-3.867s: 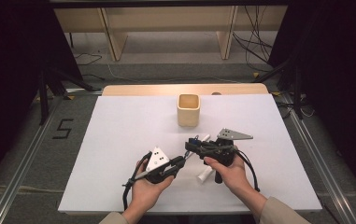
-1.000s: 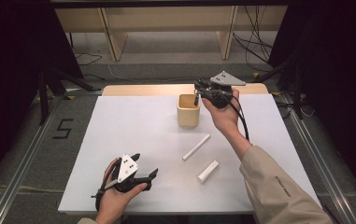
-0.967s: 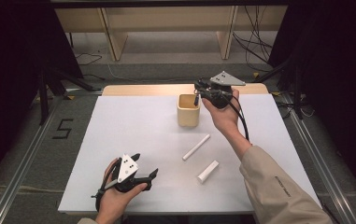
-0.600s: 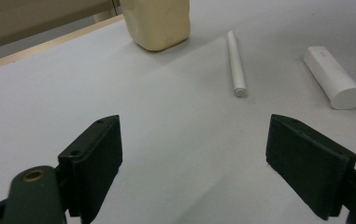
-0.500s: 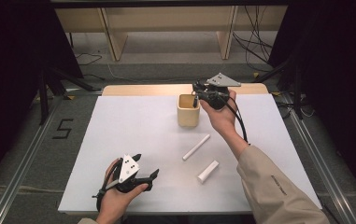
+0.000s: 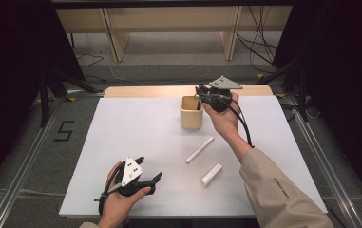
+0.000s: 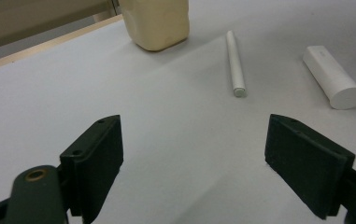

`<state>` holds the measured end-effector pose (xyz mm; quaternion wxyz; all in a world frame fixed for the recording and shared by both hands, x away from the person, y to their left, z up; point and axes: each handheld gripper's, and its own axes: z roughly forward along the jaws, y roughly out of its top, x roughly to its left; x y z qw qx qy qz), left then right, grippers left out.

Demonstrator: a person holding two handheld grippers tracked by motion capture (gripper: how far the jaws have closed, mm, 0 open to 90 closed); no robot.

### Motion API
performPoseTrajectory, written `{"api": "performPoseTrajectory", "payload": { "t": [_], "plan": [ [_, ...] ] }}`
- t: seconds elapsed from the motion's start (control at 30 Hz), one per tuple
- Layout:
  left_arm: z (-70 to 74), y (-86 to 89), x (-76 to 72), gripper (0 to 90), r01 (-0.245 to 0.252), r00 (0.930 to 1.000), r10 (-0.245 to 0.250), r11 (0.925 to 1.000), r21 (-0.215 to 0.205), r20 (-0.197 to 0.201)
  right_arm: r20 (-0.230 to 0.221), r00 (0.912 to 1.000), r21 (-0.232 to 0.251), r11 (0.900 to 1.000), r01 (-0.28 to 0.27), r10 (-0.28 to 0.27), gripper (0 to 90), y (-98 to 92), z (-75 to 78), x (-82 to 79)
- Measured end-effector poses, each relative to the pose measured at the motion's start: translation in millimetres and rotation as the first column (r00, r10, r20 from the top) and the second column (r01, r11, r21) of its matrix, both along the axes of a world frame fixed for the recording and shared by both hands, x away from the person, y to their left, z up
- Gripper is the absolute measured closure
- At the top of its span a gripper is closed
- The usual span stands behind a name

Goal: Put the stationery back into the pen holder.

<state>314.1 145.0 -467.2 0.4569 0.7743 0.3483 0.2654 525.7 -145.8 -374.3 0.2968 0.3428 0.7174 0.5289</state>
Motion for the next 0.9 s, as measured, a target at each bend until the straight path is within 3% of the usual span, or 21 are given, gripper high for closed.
{"api": "performPoseTrajectory", "payload": {
  "t": [0.9],
  "plan": [
    [-1.4,-1.8,-0.1,19.6,0.008,0.9999,-0.008,1.0,0.002,-0.007,-0.036,0.9993,-0.021,1.0,0.009,-0.009,79.9,1.2,-18.7,3.1]
  ]
}}
